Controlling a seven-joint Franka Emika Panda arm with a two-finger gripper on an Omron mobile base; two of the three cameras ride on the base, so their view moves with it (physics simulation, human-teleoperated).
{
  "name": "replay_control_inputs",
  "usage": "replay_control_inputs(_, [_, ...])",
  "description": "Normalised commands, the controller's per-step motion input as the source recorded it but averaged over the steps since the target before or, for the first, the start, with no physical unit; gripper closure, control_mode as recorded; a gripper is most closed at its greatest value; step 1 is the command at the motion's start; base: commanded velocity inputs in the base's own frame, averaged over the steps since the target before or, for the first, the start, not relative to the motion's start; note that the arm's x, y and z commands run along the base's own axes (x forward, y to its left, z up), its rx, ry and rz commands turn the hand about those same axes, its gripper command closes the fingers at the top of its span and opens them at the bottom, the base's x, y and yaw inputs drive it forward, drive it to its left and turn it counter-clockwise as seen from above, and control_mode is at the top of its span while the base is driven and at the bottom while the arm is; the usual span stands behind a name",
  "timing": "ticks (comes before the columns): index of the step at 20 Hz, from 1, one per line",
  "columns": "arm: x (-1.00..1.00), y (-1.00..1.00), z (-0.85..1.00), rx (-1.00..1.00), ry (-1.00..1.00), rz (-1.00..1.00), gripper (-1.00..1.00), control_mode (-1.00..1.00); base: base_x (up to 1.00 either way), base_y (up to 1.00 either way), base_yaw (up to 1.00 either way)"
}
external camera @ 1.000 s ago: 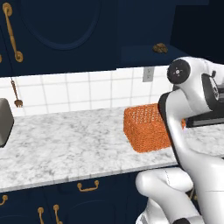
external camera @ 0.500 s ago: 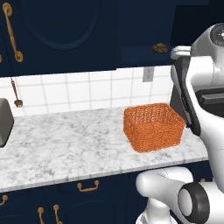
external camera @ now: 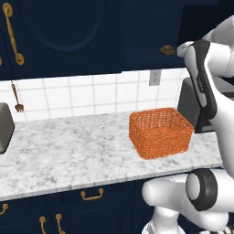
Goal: Open the cabinet, pick up the bread from the cabinet and place it in the basket. Then move the basket to the dining counter.
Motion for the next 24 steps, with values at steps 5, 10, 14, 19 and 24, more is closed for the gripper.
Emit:
replay_control_inputs(5, [0.31,0.05,-0.08,0.07,0.0,0.25,-1.0,-1.0,0.0,0.0,0.0])
replay_control_inputs(10, [0.43,-0.17,-0.17,0.0,-0.04,-0.05,-1.0,-1.0,0.0,0.0,0.0])
replay_control_inputs(14, [1.0,-0.1,-0.25,0.0,0.0,0.0,-1.0,-1.0,0.0,0.0,0.0])
replay_control_inputs(19, [0.88,-0.12,-0.06,0.02,0.03,0.0,-1.0,-1.0,0.0,0.0,0.0])
replay_control_inputs(24, [0.54,-0.05,0.01,0.01,0.13,0.0,-1.0,-1.0,0.0,0.0,0.0])
